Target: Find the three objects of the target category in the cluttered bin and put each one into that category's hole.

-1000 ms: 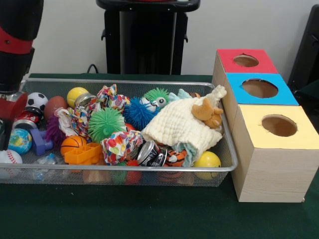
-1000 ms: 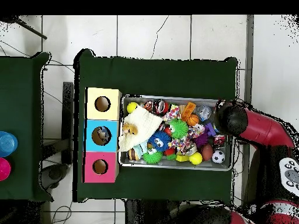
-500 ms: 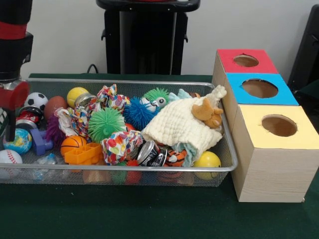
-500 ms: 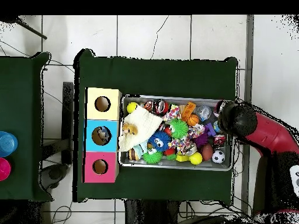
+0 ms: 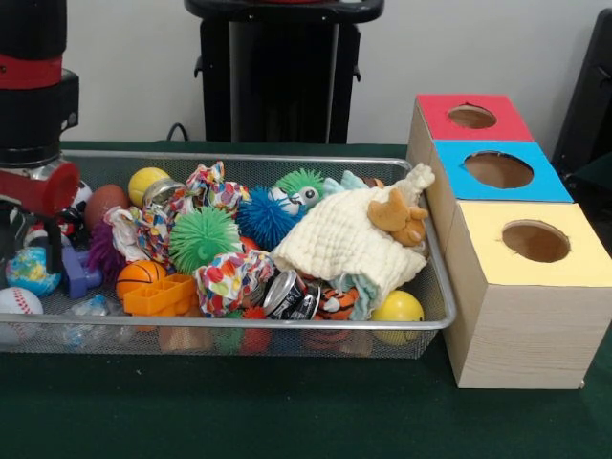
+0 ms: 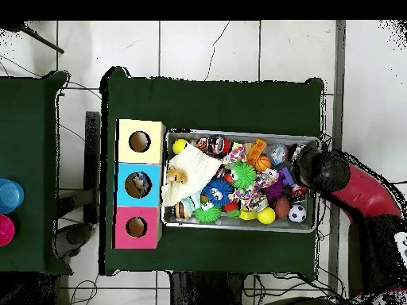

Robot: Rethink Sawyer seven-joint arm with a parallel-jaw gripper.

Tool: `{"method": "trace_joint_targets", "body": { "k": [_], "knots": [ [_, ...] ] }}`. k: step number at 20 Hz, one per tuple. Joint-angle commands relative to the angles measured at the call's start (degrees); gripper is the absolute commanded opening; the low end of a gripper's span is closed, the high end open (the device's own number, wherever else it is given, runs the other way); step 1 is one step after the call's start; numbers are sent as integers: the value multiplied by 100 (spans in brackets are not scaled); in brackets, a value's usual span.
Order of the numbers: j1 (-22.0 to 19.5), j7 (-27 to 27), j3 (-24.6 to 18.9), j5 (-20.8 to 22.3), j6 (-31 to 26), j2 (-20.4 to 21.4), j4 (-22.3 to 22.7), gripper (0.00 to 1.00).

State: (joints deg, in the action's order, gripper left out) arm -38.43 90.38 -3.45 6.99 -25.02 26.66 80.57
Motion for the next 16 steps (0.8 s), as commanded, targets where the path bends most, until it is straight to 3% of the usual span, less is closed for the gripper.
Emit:
{"method": "trace_joint_targets", "body": {
  "k": [1,12,16],
  "knots": [
    [-39,362,-720,-307,-797,-91,613,100],
    [69,583,-647,-592,-1004,-97,627,100],
    [59,463,-649,-490,-688,-150,643,100]
  ]
}}
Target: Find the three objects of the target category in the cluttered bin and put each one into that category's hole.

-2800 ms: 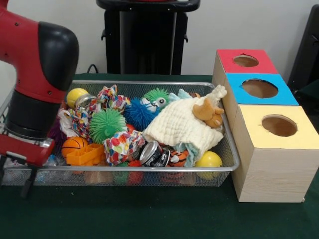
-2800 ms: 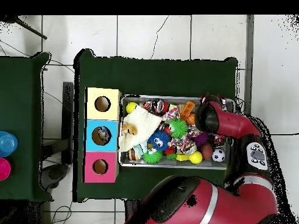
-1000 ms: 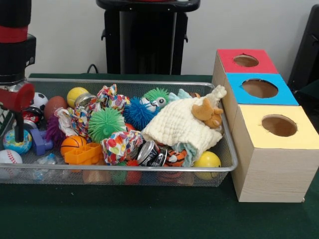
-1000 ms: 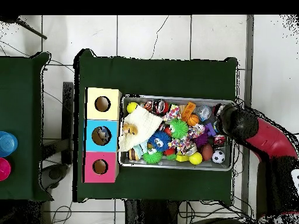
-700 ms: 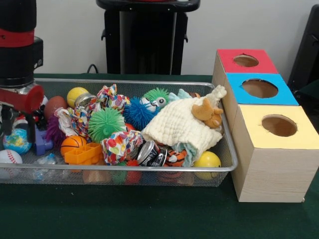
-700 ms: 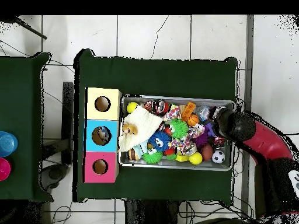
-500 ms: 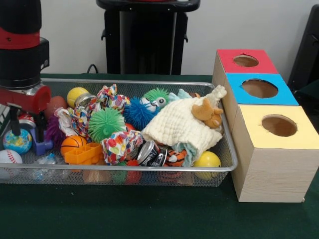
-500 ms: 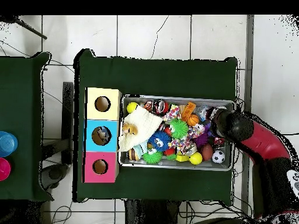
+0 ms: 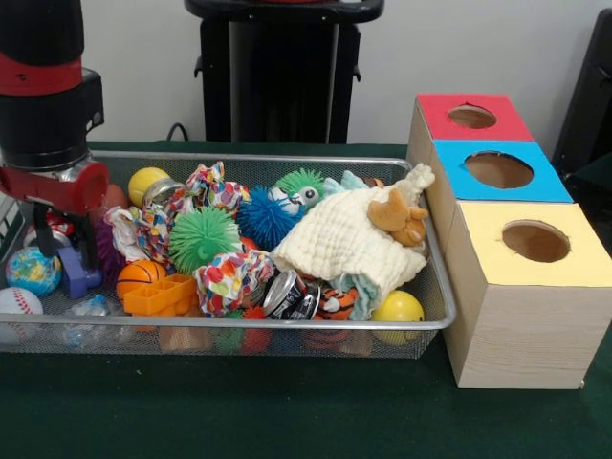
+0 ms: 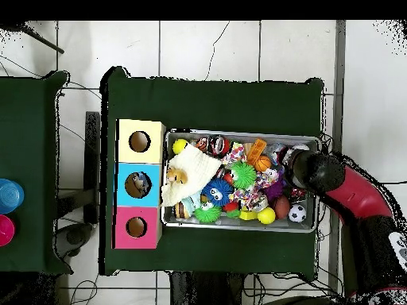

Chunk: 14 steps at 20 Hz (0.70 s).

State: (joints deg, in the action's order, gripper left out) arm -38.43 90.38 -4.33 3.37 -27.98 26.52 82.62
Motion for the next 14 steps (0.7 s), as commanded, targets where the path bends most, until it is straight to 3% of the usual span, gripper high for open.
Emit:
{"method": "trace_joint_targets", "body": {
  "k": [1,6,10,14],
  "knots": [
    [60,387,-550,-26,-200,-162,424,100],
    [-47,291,-653,127,281,-267,464,100],
    [-246,274,-841,351,1102,-561,555,100],
    [-235,326,-813,449,1312,-696,524,100]
  ]
}}
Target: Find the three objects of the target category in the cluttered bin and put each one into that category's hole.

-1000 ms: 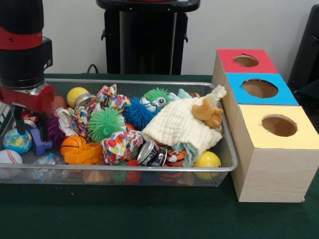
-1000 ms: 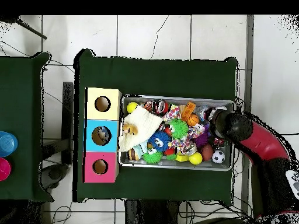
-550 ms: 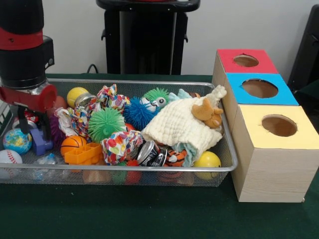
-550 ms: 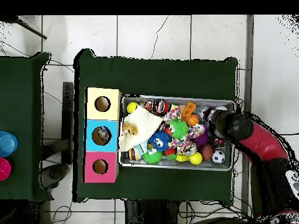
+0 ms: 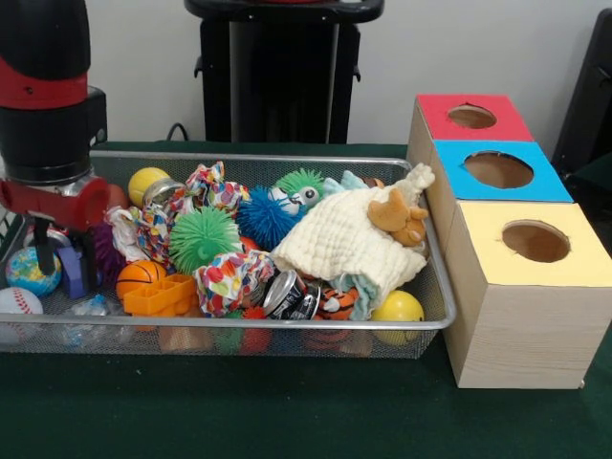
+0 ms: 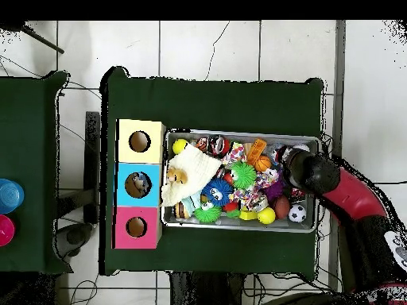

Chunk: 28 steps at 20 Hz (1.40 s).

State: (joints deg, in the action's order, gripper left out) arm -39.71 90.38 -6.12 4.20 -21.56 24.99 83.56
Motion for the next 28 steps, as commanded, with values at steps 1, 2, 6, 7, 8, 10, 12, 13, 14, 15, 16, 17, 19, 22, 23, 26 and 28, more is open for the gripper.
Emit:
{"method": "trace_joint_targets", "body": {
  "k": [1,2,6,7,8,10,12,13,14,15,16,17,19,22,23,26,28],
  "knots": [
    [-86,339,-610,383,687,-553,417,100],
    [-80,348,-598,396,724,-558,427,100],
    [-82,383,-593,449,930,-653,433,100],
    [-95,397,-607,452,969,-686,433,100],
    [-130,402,-651,448,989,-726,435,100],
    [-190,396,-731,423,942,-773,450,100],
    [-211,407,-774,350,785,-769,469,100],
    [-222,419,-801,311,722,-767,480,100],
    [-251,434,-843,270,664,-759,514,100],
    [-271,459,-876,221,600,-750,540,100],
    [-298,484,-919,178,555,-741,581,100],
    [-324,505,-962,133,491,-714,627,100],
    [-338,538,-986,105,442,-689,673,100],
    [-330,577,-988,91,429,-715,680,100],
    [-343,567,-992,123,493,-752,674,100],
    [-381,497,-1005,272,764,-933,590,100],
    [-387,473,-1000,312,821,-1016,542,100]
  ]
}}
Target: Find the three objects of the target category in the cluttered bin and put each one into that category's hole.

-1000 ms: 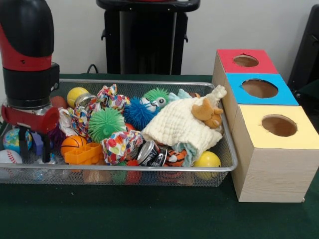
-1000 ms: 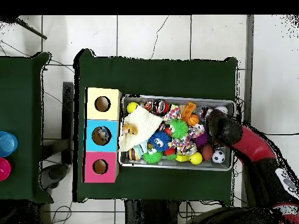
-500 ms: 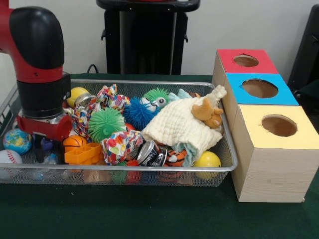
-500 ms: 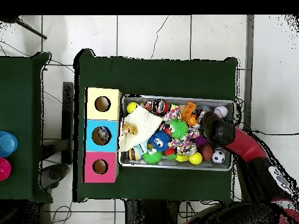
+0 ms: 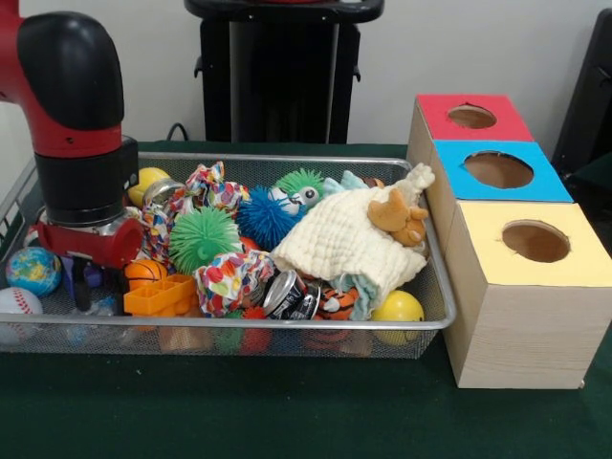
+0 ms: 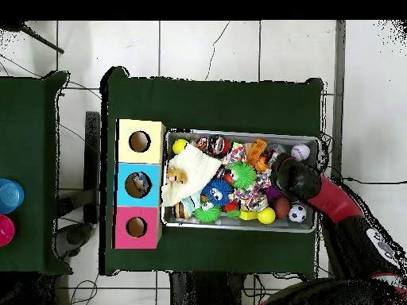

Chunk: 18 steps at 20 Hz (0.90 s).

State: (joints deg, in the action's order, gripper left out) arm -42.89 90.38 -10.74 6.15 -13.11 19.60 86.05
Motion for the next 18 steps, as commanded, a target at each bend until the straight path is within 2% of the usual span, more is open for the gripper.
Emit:
{"method": "trace_joint_targets", "body": {
  "k": [1,10,18],
  "knots": [
    [-73,478,-538,123,-5,-496,288,100],
    [-21,424,-452,335,347,-679,116,100],
    [368,347,114,758,907,-1089,-504,100]
  ]
}}
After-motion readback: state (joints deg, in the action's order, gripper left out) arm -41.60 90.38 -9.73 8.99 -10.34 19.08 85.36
